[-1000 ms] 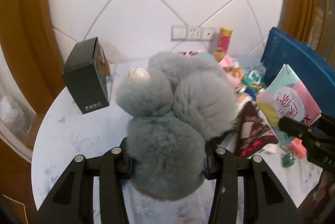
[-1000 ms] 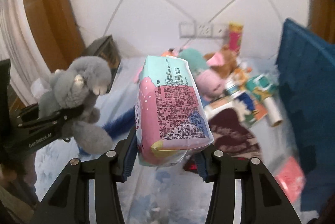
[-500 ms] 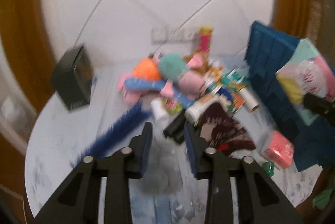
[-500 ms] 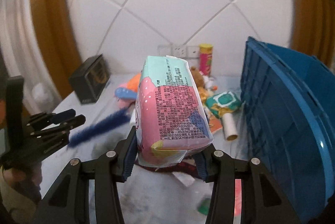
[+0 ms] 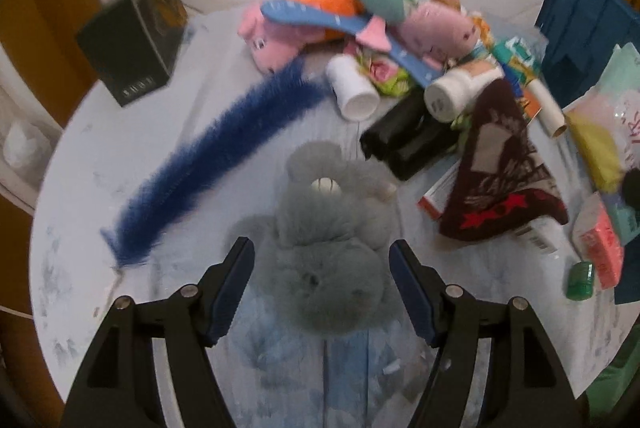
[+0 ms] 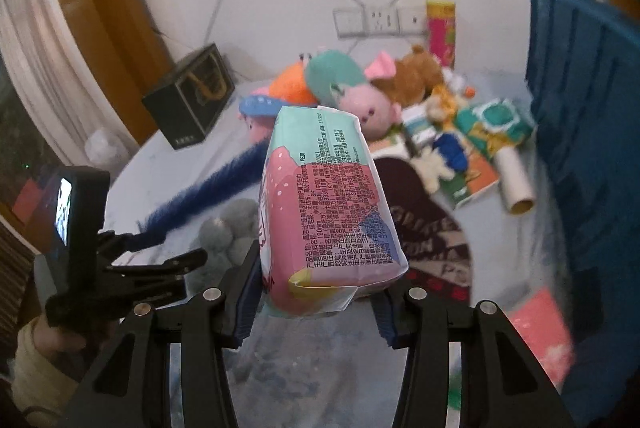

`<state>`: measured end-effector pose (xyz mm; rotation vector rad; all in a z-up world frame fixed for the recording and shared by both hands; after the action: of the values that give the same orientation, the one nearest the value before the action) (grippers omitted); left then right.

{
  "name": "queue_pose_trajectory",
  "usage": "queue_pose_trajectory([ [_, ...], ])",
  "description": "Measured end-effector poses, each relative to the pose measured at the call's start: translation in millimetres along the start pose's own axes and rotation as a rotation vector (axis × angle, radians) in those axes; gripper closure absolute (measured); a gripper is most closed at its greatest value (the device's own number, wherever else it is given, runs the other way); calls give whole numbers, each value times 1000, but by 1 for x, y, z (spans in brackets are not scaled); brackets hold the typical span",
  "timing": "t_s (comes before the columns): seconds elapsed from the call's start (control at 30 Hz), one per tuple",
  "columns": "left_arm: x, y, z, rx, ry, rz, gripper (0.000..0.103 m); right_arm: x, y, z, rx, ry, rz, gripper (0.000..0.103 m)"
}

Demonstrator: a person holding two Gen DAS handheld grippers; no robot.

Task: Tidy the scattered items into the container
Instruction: 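Lift the grey elephant and pink Kotex pack off the pile with both tools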

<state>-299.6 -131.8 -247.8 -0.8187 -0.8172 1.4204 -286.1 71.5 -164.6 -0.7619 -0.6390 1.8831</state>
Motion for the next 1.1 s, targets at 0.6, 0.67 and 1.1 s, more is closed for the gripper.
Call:
queue_pose_trajectory([
  [0.6, -1, 10, 10, 12, 8, -41, 62, -3, 40, 1, -46, 22, -43, 57],
  [0.67, 2, -17, 20, 73, 15, -53, 62, -8, 27, 9, -15, 14, -47, 59],
  [1.1, -12, -33, 1, 61, 25, -69, 62, -7, 35, -23, -118, 56, -101, 32],
])
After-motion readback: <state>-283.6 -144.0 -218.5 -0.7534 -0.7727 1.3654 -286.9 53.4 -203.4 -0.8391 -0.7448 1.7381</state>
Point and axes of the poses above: each gripper's, at about its wrist camera, not at the fingertips, and y roughly the way its jaws point, x to its right, z to its top, the point moved 2 cm from there along y, roughly the way its jaws point, and after that the axes turned 4 degrees about x, right-handed, at the moved point
